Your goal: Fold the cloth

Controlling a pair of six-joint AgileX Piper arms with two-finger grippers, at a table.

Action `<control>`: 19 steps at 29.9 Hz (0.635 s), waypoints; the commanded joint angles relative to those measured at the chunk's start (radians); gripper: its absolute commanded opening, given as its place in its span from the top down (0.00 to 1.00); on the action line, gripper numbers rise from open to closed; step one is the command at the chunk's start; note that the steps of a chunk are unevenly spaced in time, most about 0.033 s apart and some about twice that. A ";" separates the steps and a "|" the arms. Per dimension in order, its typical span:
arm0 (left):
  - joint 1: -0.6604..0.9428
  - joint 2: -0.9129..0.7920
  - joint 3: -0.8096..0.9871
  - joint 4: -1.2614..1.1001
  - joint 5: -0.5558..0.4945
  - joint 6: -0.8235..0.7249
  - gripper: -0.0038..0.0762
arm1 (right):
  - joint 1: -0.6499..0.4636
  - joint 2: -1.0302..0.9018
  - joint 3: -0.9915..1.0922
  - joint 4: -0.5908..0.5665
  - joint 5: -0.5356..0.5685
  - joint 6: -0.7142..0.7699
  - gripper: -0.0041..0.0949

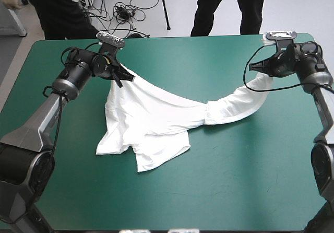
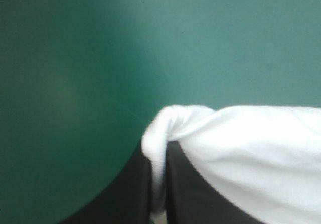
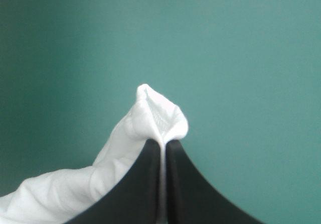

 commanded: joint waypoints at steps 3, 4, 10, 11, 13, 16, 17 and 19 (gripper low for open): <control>-0.001 -0.022 -0.040 0.005 -0.058 -0.011 0.96 | -0.007 -0.008 -0.035 -0.006 -0.044 0.000 0.97; -0.001 -0.020 -0.040 0.005 -0.058 -0.011 0.96 | -0.007 -0.004 -0.035 -0.006 -0.044 0.000 0.96; -0.001 -0.020 -0.040 0.035 0.040 0.000 0.71 | -0.009 0.000 -0.049 -0.004 -0.043 0.000 0.63; -0.001 -0.023 -0.040 0.046 0.065 0.010 0.61 | -0.009 0.000 -0.058 -0.004 -0.039 0.000 0.52; -0.001 -0.040 -0.040 0.066 0.110 0.012 0.46 | -0.009 0.000 -0.085 -0.004 -0.016 0.000 0.35; -0.001 -0.099 -0.040 0.094 0.164 -0.008 0.31 | -0.009 -0.008 -0.149 -0.007 0.046 0.000 0.19; -0.001 -0.128 -0.040 0.111 0.186 -0.014 0.30 | -0.009 -0.018 -0.167 -0.008 0.062 0.000 0.19; -0.001 -0.194 -0.040 0.128 0.250 -0.030 0.30 | -0.009 -0.047 -0.190 -0.008 0.086 -0.006 0.20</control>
